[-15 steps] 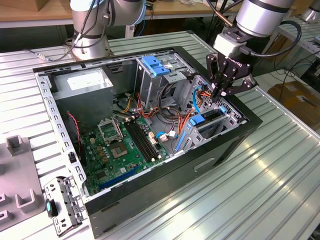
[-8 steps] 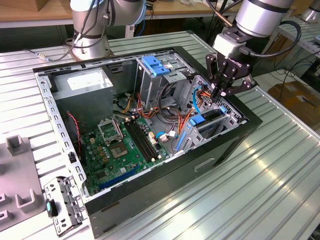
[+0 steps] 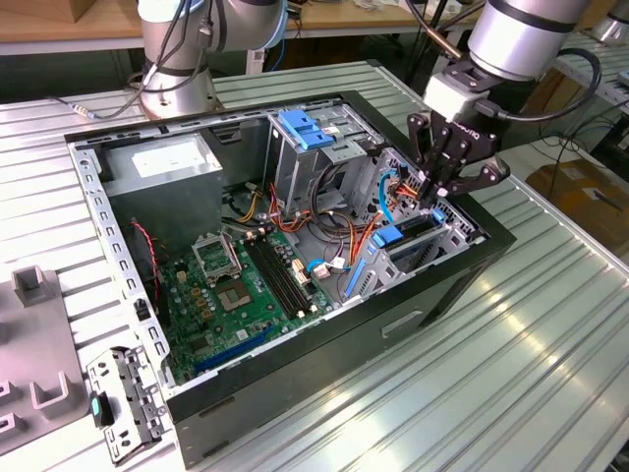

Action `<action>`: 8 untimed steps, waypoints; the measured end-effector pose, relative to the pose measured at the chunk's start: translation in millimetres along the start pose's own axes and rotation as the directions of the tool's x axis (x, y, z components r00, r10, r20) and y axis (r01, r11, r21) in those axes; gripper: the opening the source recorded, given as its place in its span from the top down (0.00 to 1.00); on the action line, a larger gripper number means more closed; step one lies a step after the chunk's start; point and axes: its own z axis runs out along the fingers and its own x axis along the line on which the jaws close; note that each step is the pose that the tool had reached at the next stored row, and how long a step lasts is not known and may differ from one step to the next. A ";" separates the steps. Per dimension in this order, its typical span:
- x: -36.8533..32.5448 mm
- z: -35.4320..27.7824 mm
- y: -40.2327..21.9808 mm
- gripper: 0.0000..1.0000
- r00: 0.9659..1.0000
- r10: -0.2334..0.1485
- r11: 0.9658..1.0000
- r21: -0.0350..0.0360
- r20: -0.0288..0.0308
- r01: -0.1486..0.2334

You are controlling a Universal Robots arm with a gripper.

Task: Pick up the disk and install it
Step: 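Insert the first disk wire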

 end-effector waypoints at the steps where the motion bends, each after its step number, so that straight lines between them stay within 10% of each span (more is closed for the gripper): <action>1: 0.0 0.2 0.3 0.82 1.000 0.002 1.000 0.000 0.000 -0.002; 8: -0.5 3.2 5.1 0.82 1.000 0.032 0.999 0.004 0.000 -0.032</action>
